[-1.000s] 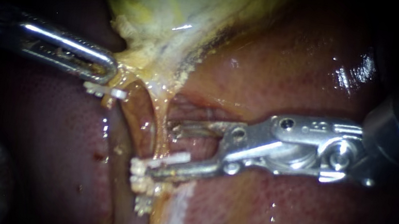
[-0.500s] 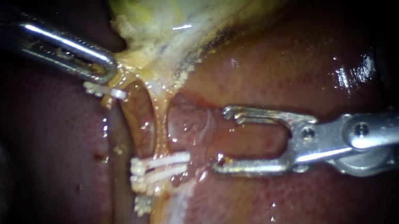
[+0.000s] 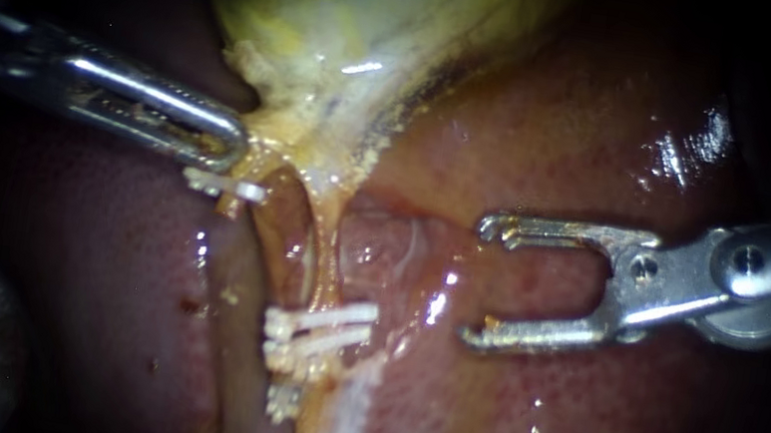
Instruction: Going back second clip right tube
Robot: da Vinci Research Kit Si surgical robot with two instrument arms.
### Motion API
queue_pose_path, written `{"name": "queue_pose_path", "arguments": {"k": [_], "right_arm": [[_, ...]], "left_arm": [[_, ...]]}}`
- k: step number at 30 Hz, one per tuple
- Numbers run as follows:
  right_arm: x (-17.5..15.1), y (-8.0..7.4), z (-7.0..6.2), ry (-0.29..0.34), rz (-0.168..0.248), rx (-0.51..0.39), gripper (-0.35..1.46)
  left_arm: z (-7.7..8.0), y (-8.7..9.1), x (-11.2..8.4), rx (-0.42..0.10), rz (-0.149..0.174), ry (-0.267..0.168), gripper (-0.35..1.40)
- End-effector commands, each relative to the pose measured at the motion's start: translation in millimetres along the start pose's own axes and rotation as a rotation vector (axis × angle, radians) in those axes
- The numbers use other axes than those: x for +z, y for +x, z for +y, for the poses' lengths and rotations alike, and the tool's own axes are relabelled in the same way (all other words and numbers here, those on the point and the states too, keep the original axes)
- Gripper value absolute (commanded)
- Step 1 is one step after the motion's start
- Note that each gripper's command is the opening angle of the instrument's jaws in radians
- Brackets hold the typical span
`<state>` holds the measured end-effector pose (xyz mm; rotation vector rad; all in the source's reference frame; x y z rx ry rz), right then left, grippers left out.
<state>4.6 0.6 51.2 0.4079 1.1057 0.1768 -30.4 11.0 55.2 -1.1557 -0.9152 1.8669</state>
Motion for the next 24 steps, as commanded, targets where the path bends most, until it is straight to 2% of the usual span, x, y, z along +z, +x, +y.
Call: {"name": "queue_pose_path", "arguments": {"k": [1, 6, 11, 24], "right_arm": [[0.0, 0.0, 0.0, 0.000, 0.000, 0.000, 0.50], [0.0, 0.0, -0.1, 0.000, 0.000, 0.000, 0.50], [-0.1, 0.2, -0.1, 0.000, 0.000, 0.000, 0.50], [-0.2, 0.2, -0.2, 0.001, 0.000, 0.001, 0.50]], "left_arm": [[-0.4, -0.3, 0.7, 0.003, -0.010, 0.001, -0.35], [-1.2, -1.1, 2.4, 0.009, -0.021, 0.004, -0.35], [-1.4, -1.0, 3.3, 0.009, -0.022, 0.003, -0.35], [-1.7, -1.0, 3.2, 0.011, -0.023, 0.001, -0.35]]}}
